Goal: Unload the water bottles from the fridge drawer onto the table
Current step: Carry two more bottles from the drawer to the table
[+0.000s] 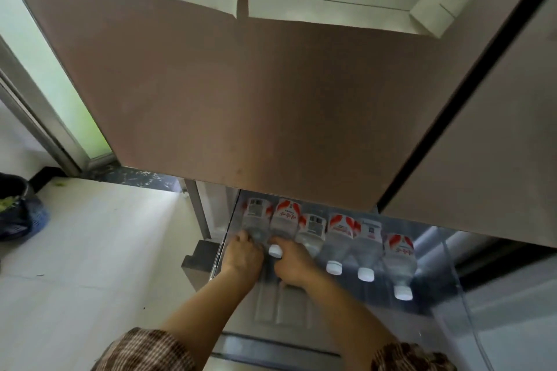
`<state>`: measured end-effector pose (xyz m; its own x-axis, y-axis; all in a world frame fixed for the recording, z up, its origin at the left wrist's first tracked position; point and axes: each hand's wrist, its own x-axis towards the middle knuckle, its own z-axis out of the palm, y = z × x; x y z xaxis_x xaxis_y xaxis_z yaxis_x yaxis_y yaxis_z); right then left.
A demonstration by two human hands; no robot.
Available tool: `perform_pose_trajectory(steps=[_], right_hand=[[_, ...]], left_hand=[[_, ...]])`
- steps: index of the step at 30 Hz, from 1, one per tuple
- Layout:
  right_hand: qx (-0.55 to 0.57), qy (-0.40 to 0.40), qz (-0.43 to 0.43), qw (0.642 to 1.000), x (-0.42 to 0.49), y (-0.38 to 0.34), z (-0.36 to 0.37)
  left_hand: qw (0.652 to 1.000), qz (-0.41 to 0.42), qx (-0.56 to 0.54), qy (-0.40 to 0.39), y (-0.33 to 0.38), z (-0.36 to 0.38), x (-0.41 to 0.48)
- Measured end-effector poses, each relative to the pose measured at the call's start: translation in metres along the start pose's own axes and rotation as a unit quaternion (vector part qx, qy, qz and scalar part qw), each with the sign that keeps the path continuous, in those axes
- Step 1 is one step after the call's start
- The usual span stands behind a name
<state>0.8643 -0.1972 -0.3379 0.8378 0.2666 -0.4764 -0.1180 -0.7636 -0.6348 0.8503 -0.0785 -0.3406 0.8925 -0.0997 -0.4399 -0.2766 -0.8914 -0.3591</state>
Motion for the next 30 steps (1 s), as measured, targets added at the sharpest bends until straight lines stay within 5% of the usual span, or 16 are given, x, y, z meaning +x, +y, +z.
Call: perform_pose_trajectory(steps=[8, 19, 25, 30], right_hand=[[0.026, -0.013, -0.007, 1.0, -0.029, -0.003, -0.006], [-0.025, 0.081, -0.12, 0.989, -0.08, -0.008, -0.029], [-0.064, 0.21, -0.182, 0.958, -0.098, -0.028, -0.045], [-0.067, 0.19, -0.167, 0.965, -0.122, -0.051, -0.066]], left_hand=[[0.998, 0.024, -0.063, 0.013, -0.006, -0.006, -0.032], [0.981, 0.053, -0.077, 0.171, -0.027, -0.039, -0.103], [0.958, 0.013, -0.189, 0.214, -0.042, -0.067, -0.119], [0.927, -0.018, -0.289, 0.239, -0.058, -0.075, -0.141]])
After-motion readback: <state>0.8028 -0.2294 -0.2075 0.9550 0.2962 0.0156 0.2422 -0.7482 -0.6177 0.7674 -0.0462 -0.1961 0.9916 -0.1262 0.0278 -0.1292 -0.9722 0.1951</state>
